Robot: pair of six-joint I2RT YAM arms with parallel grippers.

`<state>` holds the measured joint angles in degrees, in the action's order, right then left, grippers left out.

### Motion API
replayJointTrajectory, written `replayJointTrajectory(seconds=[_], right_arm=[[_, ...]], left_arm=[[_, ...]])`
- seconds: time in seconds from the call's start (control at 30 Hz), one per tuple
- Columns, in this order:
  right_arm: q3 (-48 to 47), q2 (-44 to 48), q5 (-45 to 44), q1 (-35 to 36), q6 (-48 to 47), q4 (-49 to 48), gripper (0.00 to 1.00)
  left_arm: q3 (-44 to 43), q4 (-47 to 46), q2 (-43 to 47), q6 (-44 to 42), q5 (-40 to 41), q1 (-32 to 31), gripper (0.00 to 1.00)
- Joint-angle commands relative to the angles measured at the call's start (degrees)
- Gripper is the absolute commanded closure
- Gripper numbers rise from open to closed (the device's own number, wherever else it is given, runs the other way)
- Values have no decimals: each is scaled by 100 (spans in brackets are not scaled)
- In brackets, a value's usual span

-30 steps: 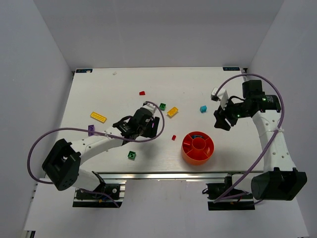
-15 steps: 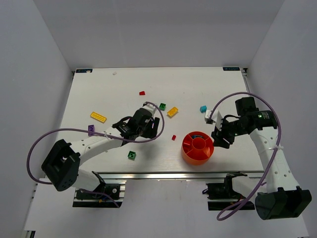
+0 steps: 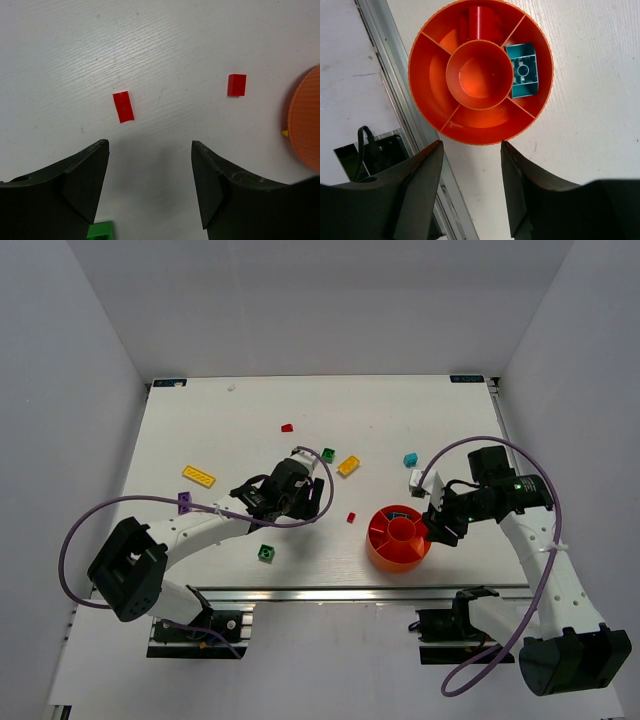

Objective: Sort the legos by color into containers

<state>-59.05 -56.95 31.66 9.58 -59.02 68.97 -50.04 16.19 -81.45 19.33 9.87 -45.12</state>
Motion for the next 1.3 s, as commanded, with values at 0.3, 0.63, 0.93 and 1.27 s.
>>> replayJointTrajectory(seconds=[0.3, 0.63, 0.93, 1.27], right_arm=[[7, 70, -143, 184, 216, -173, 45], [-37, 52, -134, 281, 374, -287, 45], [-63, 193, -151, 281, 629, -524, 44], [341, -129, -1818, 254, 4090, -4353, 11]], left_arm=[[-50, -116, 112, -35, -108, 21, 23], [-102, -142, 85, -52, -169, 21, 23], [-383, -45, -152, -105, -117, 21, 23], [-410, 78, -82, -167, -64, 21, 23]])
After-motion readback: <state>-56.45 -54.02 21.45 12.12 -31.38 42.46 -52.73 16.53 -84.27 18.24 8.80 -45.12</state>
